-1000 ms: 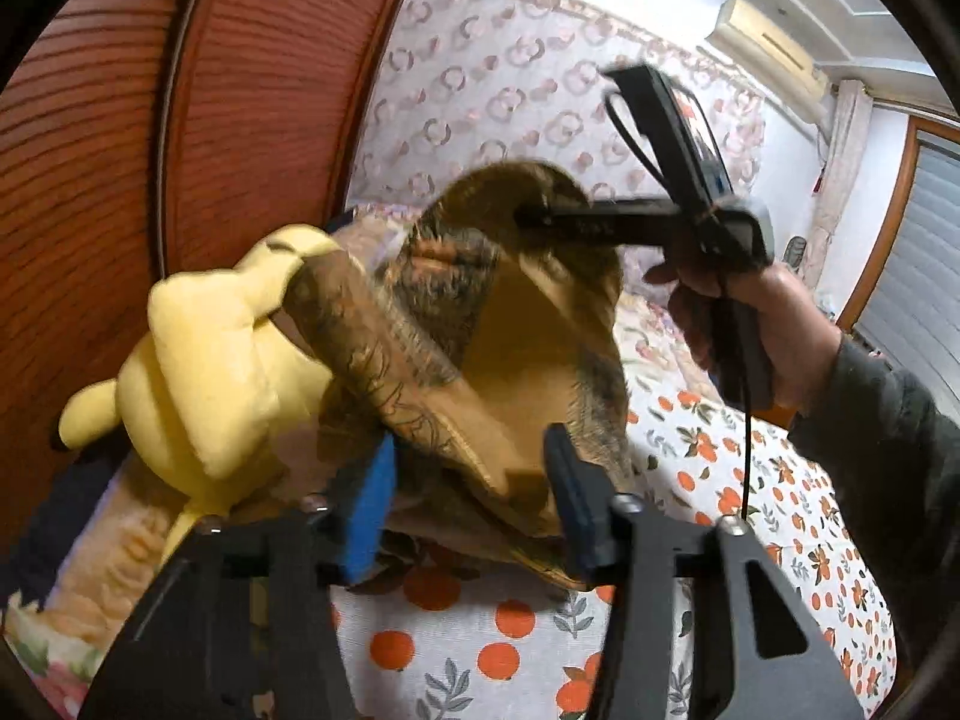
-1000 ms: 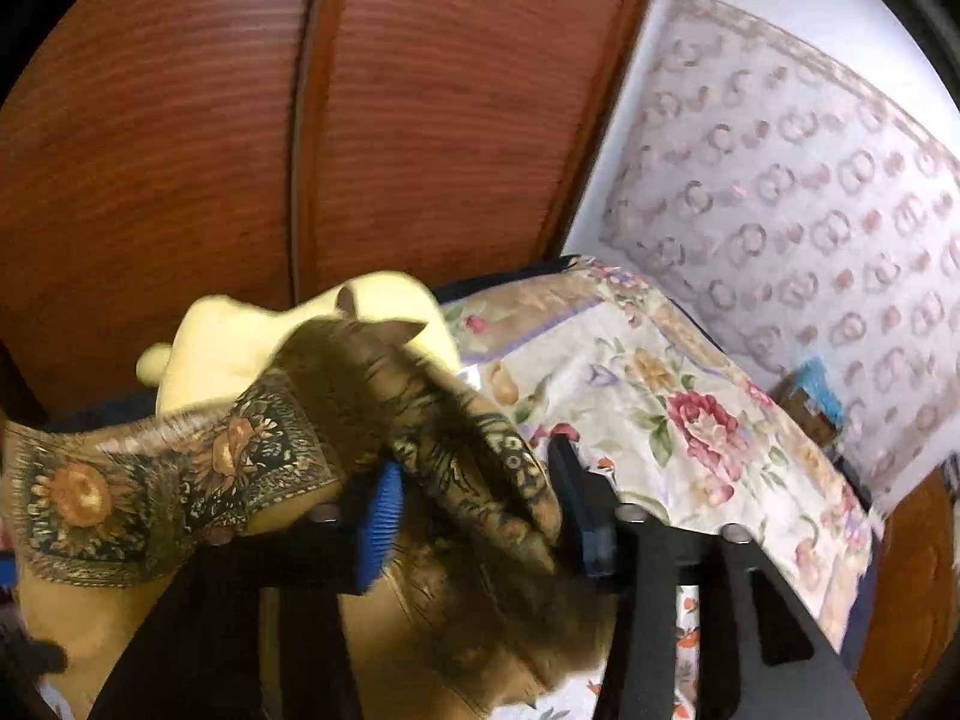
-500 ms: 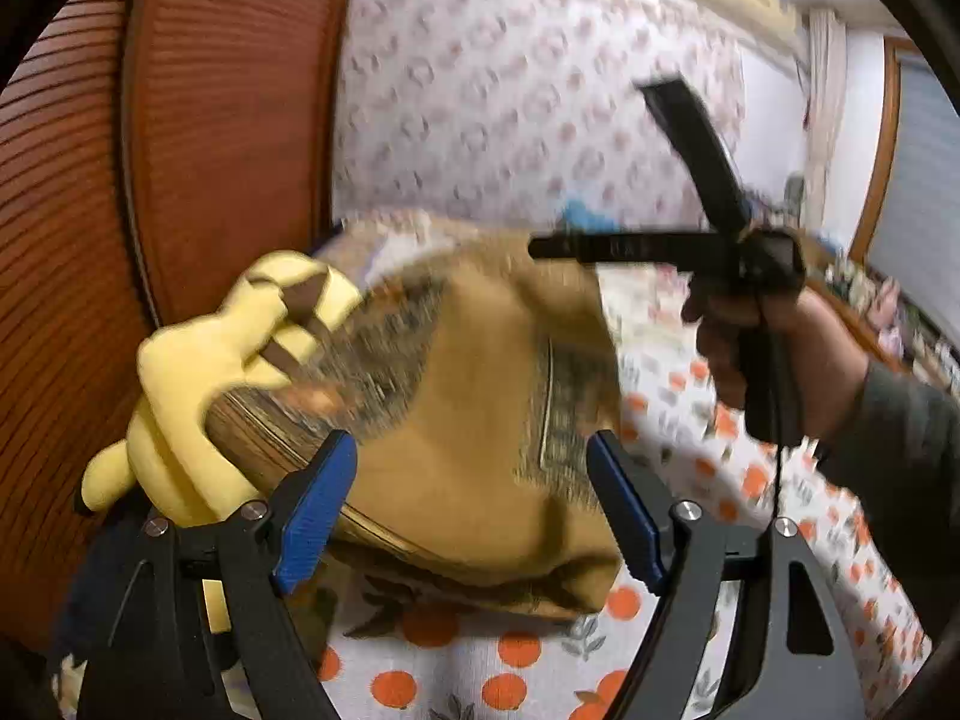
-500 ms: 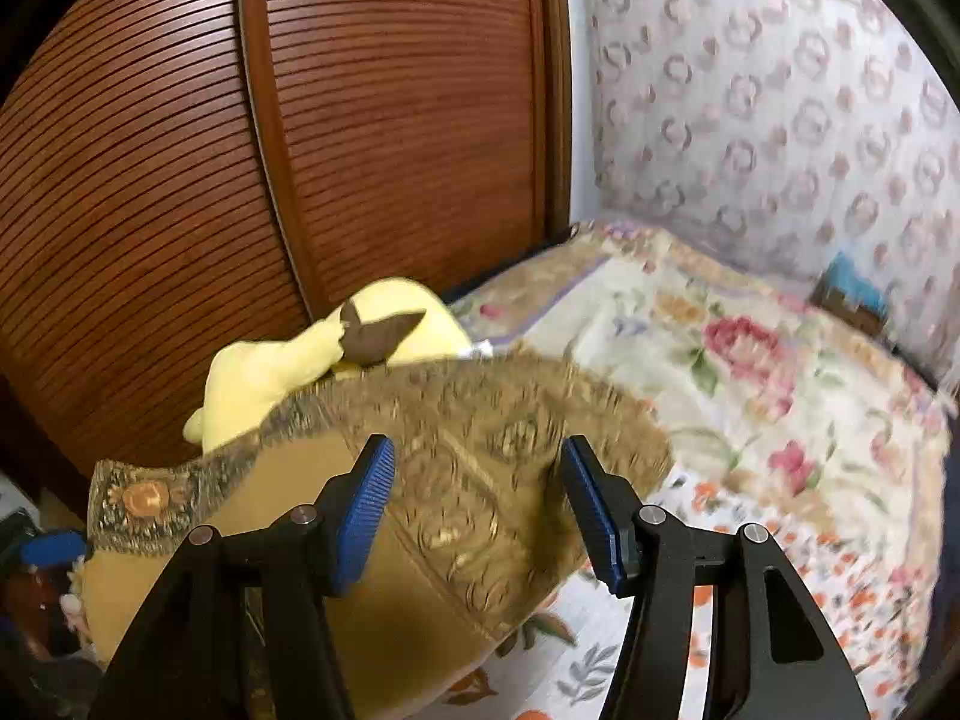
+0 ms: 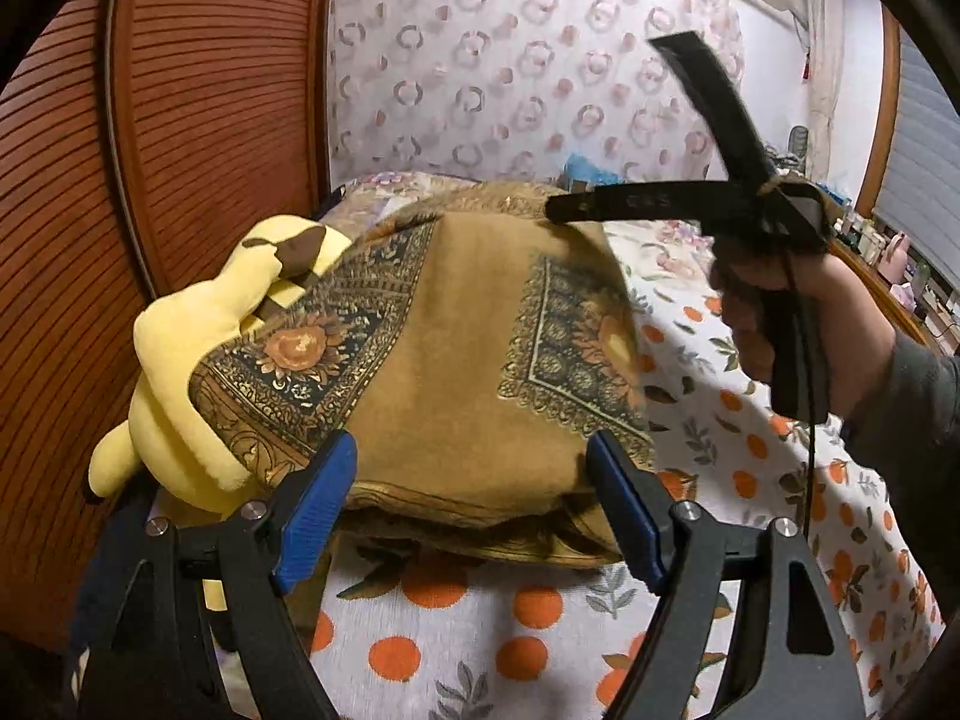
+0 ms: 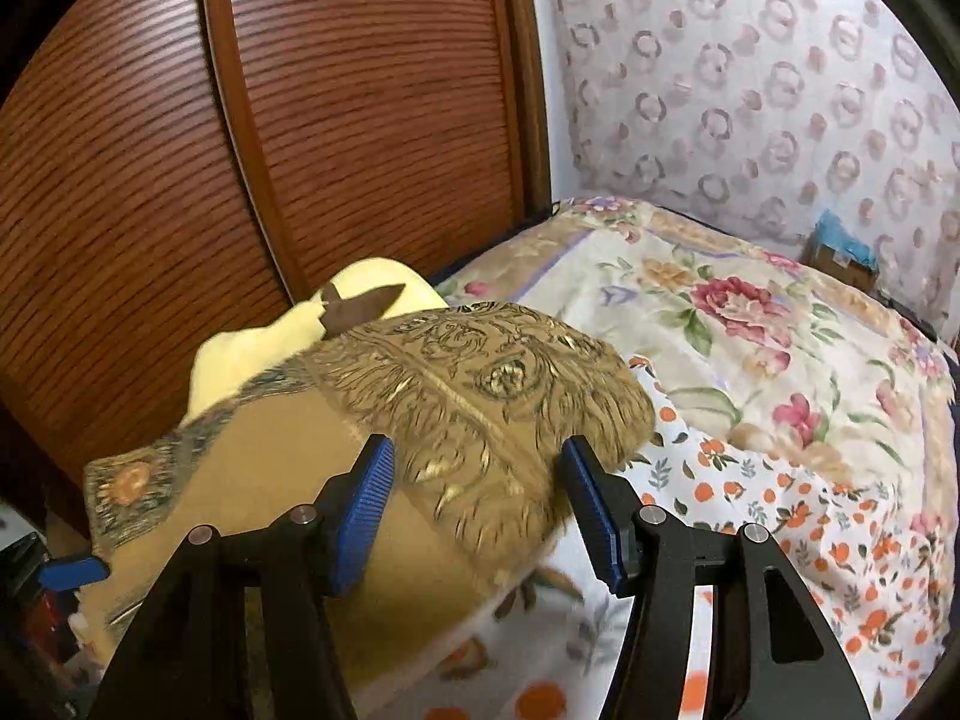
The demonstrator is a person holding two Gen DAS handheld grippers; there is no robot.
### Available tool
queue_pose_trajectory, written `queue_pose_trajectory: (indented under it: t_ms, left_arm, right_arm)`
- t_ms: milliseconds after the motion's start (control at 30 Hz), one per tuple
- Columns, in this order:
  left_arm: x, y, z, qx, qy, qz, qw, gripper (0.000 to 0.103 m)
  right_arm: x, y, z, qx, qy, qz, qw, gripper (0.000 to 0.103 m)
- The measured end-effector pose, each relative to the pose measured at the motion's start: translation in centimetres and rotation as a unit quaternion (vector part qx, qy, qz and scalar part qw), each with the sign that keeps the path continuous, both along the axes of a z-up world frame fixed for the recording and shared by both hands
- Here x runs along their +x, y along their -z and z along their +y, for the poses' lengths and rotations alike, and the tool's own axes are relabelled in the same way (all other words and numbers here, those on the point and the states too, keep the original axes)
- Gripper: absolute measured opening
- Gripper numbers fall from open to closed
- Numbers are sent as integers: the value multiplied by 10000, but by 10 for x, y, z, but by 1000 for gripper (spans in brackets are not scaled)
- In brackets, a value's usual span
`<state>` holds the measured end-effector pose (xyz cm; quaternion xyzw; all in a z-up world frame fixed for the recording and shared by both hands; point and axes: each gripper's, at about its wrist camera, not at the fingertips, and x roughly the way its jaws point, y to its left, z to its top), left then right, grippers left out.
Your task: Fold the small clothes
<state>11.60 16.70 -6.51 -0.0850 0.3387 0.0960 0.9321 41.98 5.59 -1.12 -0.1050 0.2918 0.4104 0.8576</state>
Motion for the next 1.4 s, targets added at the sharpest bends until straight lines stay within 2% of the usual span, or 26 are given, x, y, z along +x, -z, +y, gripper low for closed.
queue_pose_trajectory:
  t_ms: [267,433,467,667,900,1100,1267,1400]
  left_arm:
    - [-19,-25,-25,127,297,-339,9989,81]
    - [-33,-43,-53,182,600,-588,9963,94]
    - [-35,-46,-60,215,632,-622,9958,102]
    - [-44,-63,-99,312,901,-808,9922,103]
    - [-54,-85,-134,203,1148,-1084,9873,103]
    - [-61,-109,-161,196,1254,-1296,9834,103]
    - [-67,-128,-179,441,1250,-1425,9809,103]
    - [-74,-138,-184,459,1260,-1486,9798,103]
  right_arm:
    - [-82,-20,-70,373,221,-352,9984,60]
    - [-138,-24,-126,531,552,-484,9959,60]
    - [-149,-25,-137,557,613,-495,9953,60]
    - [-219,-26,-193,529,1127,-695,9898,72]
    - [-292,-34,-250,674,1776,-944,9772,81]
    - [-335,-52,-275,761,2072,-1159,9684,84]
    - [-365,-56,-283,841,2270,-1294,9616,84]
    - [-386,-59,-283,971,2462,-1382,9544,84]
